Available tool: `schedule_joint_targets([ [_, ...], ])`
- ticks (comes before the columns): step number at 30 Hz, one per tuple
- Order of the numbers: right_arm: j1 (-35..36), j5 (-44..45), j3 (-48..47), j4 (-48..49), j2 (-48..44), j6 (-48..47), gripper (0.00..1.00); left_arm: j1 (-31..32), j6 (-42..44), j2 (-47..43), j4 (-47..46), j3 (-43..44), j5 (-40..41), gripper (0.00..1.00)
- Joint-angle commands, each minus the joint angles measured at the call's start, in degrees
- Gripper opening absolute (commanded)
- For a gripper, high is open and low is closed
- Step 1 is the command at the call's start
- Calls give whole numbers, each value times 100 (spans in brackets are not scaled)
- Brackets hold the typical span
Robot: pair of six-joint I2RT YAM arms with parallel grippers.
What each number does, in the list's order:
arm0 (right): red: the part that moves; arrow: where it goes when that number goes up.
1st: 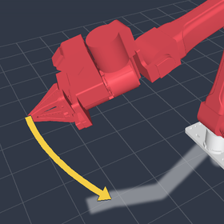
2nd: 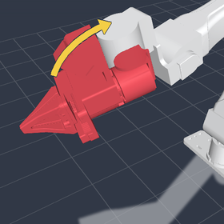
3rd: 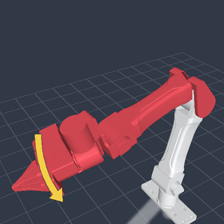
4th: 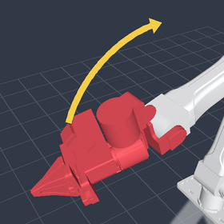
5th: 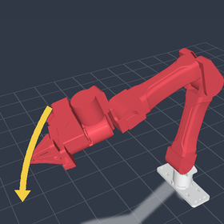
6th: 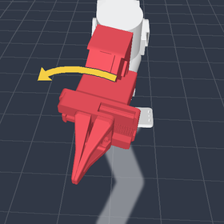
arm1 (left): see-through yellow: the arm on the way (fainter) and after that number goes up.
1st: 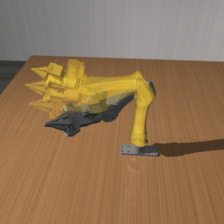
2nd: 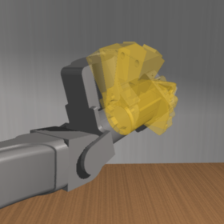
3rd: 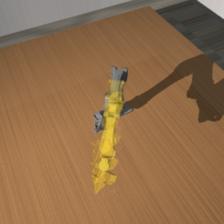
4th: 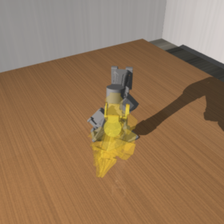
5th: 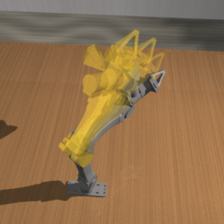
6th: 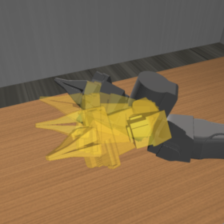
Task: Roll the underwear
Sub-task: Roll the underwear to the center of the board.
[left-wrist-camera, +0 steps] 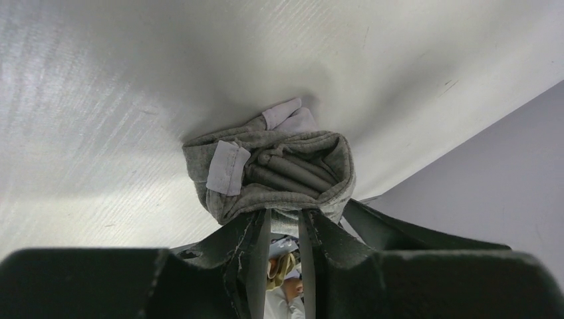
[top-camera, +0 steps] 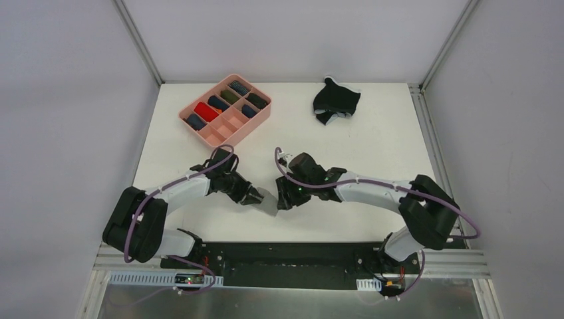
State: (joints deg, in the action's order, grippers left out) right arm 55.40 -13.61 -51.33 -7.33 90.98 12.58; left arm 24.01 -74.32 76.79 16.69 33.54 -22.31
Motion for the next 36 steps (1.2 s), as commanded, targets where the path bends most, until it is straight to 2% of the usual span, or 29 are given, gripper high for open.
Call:
schedule_joint_targets([
  [1, 139, 1012, 22, -326, -752, -472, 54, 34, 292, 359, 502, -181, 581, 22],
  [8, 1527, 3080, -167, 6, -869, -2003, 58, 38, 331, 394, 496, -203, 610, 22],
  [12, 2115, 3548, -306, 318, -416, -2702, 63, 25, 322, 339, 503, -238, 605, 22],
  [18, 2564, 4140, -617, 520, 403, -3189, 65, 7, 314, 288, 502, -271, 587, 22],
  [29, 2581, 4694, -623, 1053, 1263, -3224, 68, -48, 344, 188, 502, -313, 547, 22],
  [33, 2574, 4815, -581, 1208, 1510, -3102, 62, -66, 372, 178, 502, -297, 514, 22],
  [34, 2566, 4762, -580, 1208, 1564, -3056, 58, -78, 381, 174, 502, -288, 501, 22],
  [36, 2543, 4617, -557, 1220, 1625, -2943, 42, -94, 392, 171, 500, -278, 491, 22],
])
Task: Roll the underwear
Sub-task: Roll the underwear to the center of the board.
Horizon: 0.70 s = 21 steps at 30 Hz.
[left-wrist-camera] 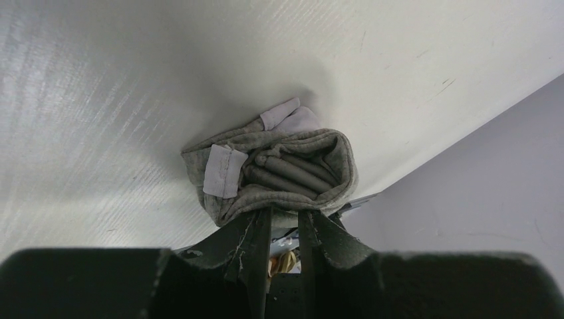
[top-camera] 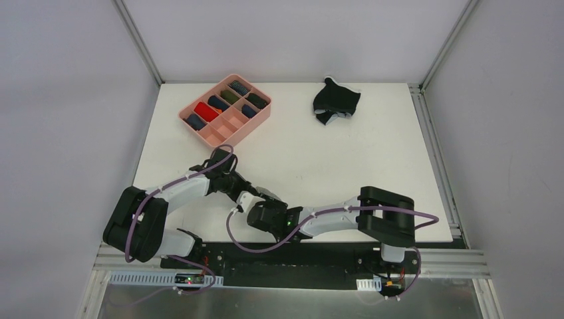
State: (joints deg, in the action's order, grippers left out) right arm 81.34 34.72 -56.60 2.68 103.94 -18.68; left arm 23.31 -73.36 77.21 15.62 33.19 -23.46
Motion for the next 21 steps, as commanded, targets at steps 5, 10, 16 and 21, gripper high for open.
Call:
schedule_joint_targets([
  [5, -186, -564, 85, 270, 298, 453, 0, -101, 363, 39, 684, -181, 535, 25],
  [10, -453, -1452, 105, 29, 54, 898, 0, -222, 381, -479, 1046, 72, 344, 34],
  [16, -575, -1962, 130, -2, -4, 1337, 0, -407, 242, -1518, 1750, 422, 639, 76],
  [21, -585, -2116, 61, -39, 60, 1480, 0, -423, -243, -1896, 1910, 241, 603, 82],
])
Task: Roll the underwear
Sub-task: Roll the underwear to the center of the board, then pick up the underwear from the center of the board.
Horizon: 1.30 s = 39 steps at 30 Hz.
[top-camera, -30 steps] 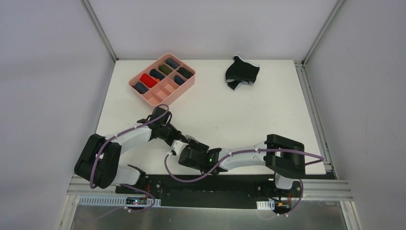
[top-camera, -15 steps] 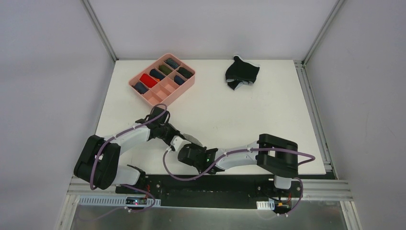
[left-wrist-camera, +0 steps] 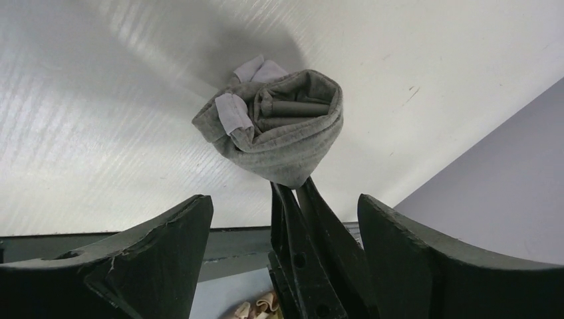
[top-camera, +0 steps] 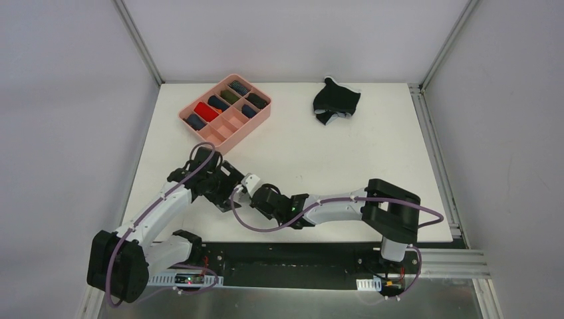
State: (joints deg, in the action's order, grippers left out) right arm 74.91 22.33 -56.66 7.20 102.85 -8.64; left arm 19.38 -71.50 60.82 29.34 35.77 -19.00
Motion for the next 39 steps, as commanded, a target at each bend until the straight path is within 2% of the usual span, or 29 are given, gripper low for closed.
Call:
schedule_joint_targets([
  [1, 58, -902, 60, -492, 166, 510, 0, -17, -592, -331, 530, -100, 170, 83],
  [12, -12, -1215, -141, -496, 252, 847, 0, 172, -1024, -695, -95, -831, 463, 87],
  [18, -10, -1260, -211, -547, 305, 854, 0, 358, -1004, -411, -1070, -1249, 613, 80],
  [25, -12, -1277, -178, -586, 271, 847, 0, 365, -815, -289, -1759, -1443, 756, 60],
  [34, -12, -1320, -213, -591, 224, 829, 0, 367, -234, 192, -1885, -1244, 875, 63],
  [36, -12, -1324, -213, -594, 202, 825, 0, 365, -184, 287, -1893, -1222, 924, 55],
  [39, -11, -1336, -214, -606, 142, 835, 0, 374, -138, 354, -1904, -1205, 999, 34],
])
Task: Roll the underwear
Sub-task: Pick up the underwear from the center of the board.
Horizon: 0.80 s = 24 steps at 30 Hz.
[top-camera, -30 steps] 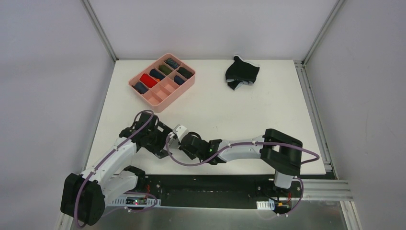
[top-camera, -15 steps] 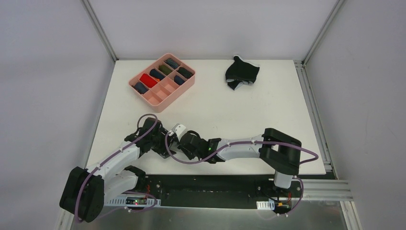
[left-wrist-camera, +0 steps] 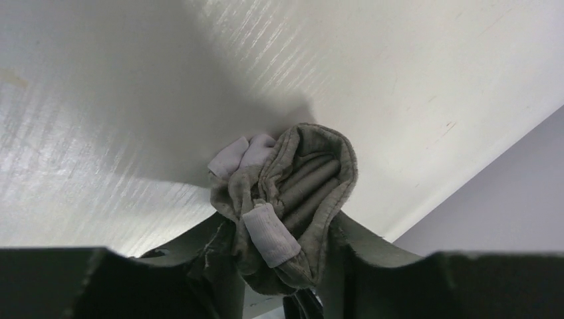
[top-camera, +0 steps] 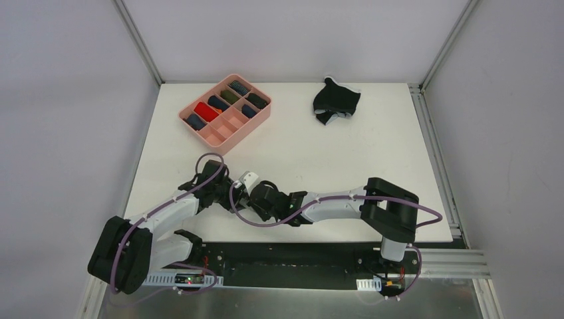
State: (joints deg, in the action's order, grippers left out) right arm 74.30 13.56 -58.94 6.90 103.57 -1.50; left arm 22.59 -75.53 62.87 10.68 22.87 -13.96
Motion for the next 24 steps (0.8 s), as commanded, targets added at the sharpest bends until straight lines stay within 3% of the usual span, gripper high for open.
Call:
schedule_joint_targets([
  [1, 45, -477, 19, -575, 40, 131, 0, 53, 273, 169, -37, 92, 537, 28],
  [5, 46, -600, -11, -660, -131, 254, 2, 53, 366, 249, 2, 143, 594, 0],
  [6, 37, -587, -41, -794, -193, 319, 28, 46, 423, 259, 56, 196, 591, 0],
  [7, 38, -513, -36, -910, -279, 396, 44, 46, 503, 265, 144, 277, 595, 0],
  [11, -11, -292, 235, -997, -981, 549, 65, -13, 1057, 215, 917, 862, 596, 0],
  [15, -146, -214, 322, -1370, -1633, 752, 72, -231, 1622, 229, 1610, 1579, 460, 0],
  [24, -667, 267, 773, -1677, -2872, 949, 74, -996, 2871, 802, 2586, 3230, -680, 0],
])
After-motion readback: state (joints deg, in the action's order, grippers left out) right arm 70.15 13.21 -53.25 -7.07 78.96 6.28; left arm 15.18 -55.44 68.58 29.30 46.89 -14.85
